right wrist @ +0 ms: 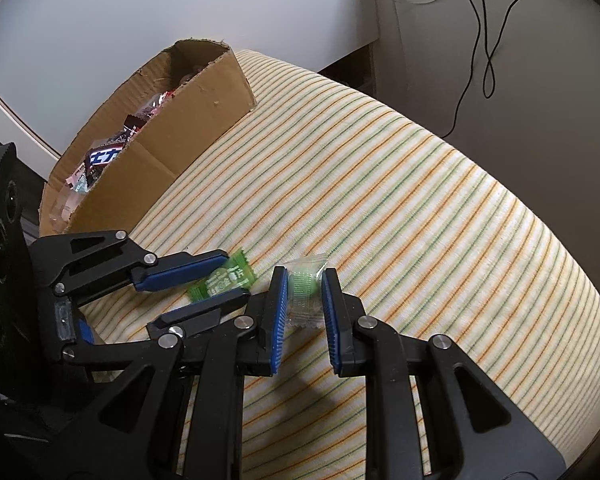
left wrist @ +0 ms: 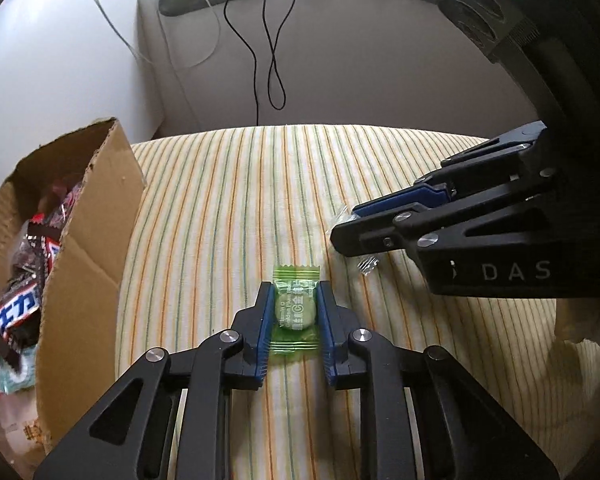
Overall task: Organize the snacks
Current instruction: 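Carry the green candy over the box and open the left gripper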
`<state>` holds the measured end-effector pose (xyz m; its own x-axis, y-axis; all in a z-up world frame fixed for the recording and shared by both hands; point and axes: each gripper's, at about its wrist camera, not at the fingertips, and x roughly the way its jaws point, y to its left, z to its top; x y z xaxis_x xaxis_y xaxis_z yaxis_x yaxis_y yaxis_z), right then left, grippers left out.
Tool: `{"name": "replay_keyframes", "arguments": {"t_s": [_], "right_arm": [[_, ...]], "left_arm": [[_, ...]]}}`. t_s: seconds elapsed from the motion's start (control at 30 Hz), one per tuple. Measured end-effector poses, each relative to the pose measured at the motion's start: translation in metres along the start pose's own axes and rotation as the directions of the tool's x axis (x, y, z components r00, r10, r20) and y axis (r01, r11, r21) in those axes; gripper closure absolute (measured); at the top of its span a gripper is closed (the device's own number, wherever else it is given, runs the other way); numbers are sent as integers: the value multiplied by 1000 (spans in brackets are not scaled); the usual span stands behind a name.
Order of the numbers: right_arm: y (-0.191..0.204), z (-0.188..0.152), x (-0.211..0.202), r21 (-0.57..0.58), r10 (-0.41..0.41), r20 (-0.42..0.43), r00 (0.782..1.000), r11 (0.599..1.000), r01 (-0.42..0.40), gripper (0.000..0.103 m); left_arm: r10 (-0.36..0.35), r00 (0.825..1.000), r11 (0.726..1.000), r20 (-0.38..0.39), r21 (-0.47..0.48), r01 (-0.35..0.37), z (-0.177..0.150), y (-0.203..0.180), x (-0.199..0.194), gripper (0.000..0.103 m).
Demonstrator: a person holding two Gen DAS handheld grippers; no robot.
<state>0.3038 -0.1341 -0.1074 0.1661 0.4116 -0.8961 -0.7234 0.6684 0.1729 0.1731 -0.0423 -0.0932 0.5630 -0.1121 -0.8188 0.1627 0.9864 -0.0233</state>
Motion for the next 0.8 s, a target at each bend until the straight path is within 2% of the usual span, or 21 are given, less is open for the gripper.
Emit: {"name": "replay_keyframes", "arguments": {"t_s": [0.17, 0.23, 0.5, 0.8], "right_arm": [[2, -12, -14, -6, -25, 16, 1000, 1000, 25, 85], [3, -15, -22, -2, -29, 26, 999, 1000, 29, 85], [23, -25, -47, -7, -51, 61, 997, 999, 52, 85], [65, -21, -60, -33, -73, 96, 993, 997, 76, 85]], "left_arm": [[-4, 1000, 1000, 14, -4, 5, -6, 3, -12, 84], [-5, 1000, 1000, 26, -4, 5, 2, 8, -8, 84], [-12, 995, 1000, 97, -10, 13, -4, 11, -45, 84], [1, 984, 1000, 179, -26, 4, -11, 28, -81, 84]]}}
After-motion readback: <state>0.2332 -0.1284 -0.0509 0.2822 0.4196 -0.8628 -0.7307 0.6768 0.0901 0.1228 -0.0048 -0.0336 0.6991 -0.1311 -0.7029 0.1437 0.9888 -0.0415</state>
